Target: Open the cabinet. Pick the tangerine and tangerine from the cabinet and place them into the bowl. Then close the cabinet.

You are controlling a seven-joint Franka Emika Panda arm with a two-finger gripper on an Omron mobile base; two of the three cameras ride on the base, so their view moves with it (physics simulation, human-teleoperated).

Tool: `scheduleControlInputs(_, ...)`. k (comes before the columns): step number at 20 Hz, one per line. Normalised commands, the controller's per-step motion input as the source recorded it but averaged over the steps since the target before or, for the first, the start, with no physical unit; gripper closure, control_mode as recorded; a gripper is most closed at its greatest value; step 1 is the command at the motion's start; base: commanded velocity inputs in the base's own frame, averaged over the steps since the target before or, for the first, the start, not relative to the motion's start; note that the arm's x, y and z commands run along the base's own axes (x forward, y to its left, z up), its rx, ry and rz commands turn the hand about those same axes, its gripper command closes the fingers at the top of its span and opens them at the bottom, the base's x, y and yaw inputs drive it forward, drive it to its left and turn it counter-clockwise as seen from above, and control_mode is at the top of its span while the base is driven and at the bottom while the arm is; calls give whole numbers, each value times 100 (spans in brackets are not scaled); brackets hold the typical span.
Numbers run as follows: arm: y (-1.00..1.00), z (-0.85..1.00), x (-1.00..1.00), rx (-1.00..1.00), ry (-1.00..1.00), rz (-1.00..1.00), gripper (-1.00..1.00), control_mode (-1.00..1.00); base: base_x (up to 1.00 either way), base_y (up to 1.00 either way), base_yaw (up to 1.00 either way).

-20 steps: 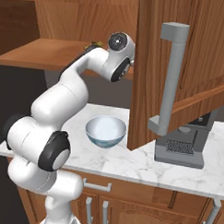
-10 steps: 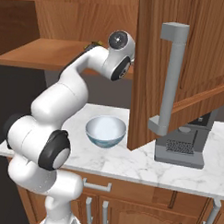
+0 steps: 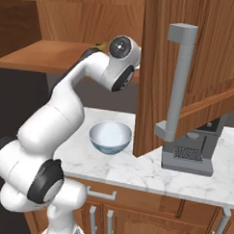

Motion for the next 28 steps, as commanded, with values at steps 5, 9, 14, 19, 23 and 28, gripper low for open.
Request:
scheduleControlInputs(5,0,18,-97,0,-7,0,100,-100,0,0,0)
scheduleControlInputs(9,0,30,-100,0,-1,0,100,-100,0,0,0)
scheduleControlInputs(14,5,33,-100,0,0,0,100,-100,0,0,0)
scheduleControlInputs(19,51,1,-99,-13,1,8,100,-100,0,0,0)
scheduleControlInputs(23,81,-35,-66,-22,2,25,100,-100,0,0,0)
scheduleControlInputs(28,81,-64,-39,-16,4,26,100,-100,0,0,0)
